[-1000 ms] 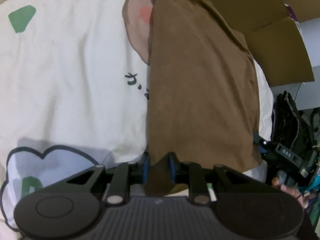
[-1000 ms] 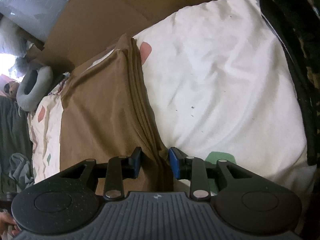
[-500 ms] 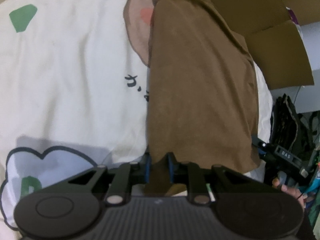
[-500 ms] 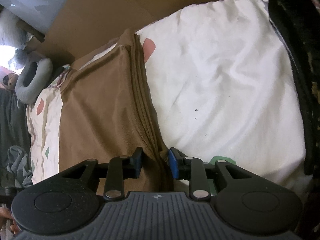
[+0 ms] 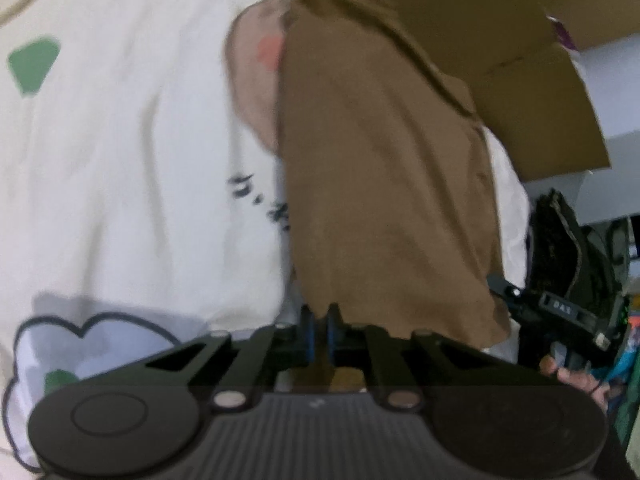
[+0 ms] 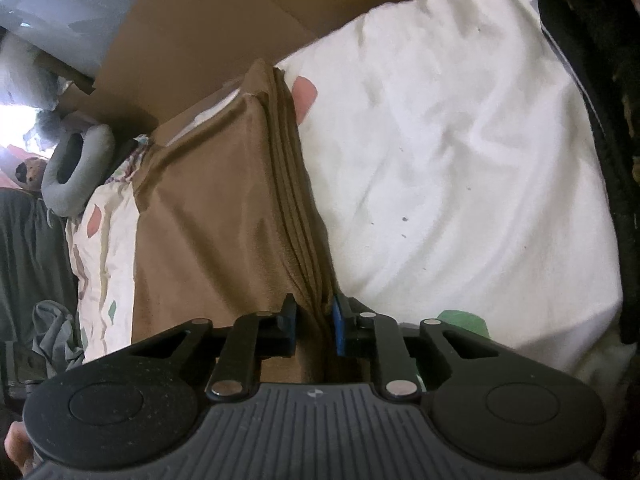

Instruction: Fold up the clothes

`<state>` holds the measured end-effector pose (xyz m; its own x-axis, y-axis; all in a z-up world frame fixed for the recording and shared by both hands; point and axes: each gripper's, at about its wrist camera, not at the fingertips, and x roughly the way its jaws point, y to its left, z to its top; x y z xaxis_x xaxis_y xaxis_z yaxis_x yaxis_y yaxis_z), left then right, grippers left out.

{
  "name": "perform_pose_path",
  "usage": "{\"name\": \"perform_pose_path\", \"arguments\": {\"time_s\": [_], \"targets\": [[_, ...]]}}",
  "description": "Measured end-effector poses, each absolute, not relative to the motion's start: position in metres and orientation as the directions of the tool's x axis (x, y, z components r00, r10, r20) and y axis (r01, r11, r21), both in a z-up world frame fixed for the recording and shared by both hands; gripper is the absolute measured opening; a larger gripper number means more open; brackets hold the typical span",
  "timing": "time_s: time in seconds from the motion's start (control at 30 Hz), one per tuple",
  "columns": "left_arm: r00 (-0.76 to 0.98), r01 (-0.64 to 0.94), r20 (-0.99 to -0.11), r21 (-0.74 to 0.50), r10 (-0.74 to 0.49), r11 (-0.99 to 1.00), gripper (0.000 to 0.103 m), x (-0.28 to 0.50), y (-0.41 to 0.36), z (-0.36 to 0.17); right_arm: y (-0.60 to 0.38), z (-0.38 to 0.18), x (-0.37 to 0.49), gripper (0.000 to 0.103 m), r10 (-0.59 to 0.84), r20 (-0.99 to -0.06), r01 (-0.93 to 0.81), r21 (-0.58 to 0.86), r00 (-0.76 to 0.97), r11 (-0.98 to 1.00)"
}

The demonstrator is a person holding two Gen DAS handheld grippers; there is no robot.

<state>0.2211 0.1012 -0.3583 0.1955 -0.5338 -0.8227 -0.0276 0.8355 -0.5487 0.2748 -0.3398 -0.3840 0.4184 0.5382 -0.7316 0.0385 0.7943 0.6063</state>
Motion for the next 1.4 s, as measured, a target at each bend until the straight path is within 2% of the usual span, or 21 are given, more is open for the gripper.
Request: {"name": "perform_pose_path", "arguments": {"time_s": [0.37, 0.8, 1.2, 1.4], "targets": [[0.205, -0.050, -0.807, -0.573, -0.554, 0.818, 0.005, 0.215, 0.113, -0.327, -0.336, -0.360, 0.266, 0.014, 0.578, -0.715, 0.039, 0.641, 0.394, 0.766], [0.135, -0.050, -0.852, -0.515, -0.506, 0.855, 0.005, 0.185, 0.118, -0.320, -0.334, -0.349, 0.235, 0.013, 0.661, -0.698, 0.127, 0.708, 0.274, 0.695], [0.047, -0.071, -0.881, -0.473, -0.471, 0.878, 0.005, 0.155, 0.123, -0.327, -0.324, -0.351, 0.199, 0.013, 0.691, -0.708, 0.135, 0.707, 0.147, 0.695], [0.005, -0.086, -0.896, -0.443, -0.444, 0.893, 0.005, 0.151, 0.120, -0.349, -0.320, -0.364, 0.188, 0.014, 0.672, -0.735, 0.145, 0.678, 0.092, 0.721]]}}
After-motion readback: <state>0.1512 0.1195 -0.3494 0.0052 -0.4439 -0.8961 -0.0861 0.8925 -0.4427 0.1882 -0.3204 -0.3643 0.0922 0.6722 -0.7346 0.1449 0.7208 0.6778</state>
